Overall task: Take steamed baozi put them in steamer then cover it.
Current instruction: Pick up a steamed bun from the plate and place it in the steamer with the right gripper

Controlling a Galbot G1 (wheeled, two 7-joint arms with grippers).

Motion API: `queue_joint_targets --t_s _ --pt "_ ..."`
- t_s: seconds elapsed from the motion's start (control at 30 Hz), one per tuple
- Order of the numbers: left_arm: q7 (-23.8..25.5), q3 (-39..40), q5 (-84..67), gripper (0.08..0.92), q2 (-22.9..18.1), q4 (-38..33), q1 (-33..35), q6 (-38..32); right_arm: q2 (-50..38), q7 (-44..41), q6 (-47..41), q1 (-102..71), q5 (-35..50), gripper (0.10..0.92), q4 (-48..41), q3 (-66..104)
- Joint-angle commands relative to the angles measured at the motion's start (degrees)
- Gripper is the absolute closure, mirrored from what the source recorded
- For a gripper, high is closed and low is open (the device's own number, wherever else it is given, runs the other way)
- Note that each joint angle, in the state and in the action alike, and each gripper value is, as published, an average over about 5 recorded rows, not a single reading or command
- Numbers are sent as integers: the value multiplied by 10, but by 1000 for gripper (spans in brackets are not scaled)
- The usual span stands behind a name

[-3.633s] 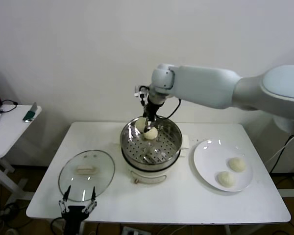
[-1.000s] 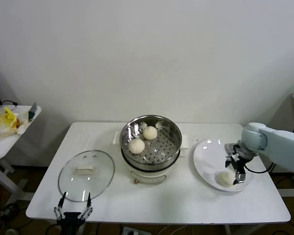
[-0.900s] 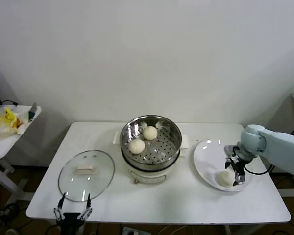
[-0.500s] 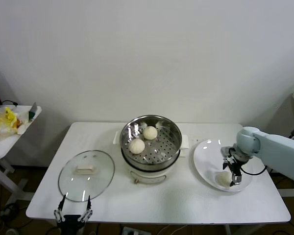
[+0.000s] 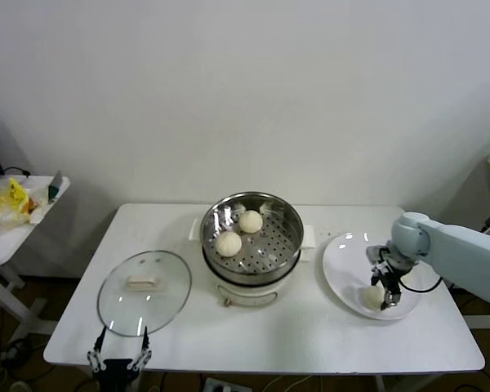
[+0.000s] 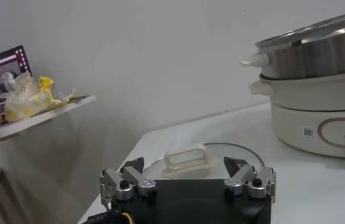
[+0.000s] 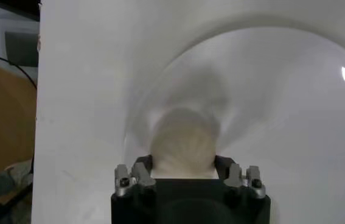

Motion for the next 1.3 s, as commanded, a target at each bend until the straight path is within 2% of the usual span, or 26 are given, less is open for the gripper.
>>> queue_joint_targets --t_s 0.03,0.23,0.5,0.73,1.0,1.3 --pt "0 1 -1 177 2 -2 1 -1 16 -16 69 105 -8 369 1 -55" --pt "-2 4 1 177 2 -6 1 0 76 -27 236 285 -36 369 11 -134" --pt "1 10 2 177 6 -6 0 5 166 -54 357 423 -14 364 27 -172" --pt "7 28 25 177 6 -5 -13 12 252 -64 391 421 -15 363 63 -149" --pt "22 38 56 177 13 -7 -19 18 359 -64 406 302 -97 364 35 -99" --pt "23 34 38 177 22 -3 -20 21 418 -65 433 226 -144 359 35 -93"
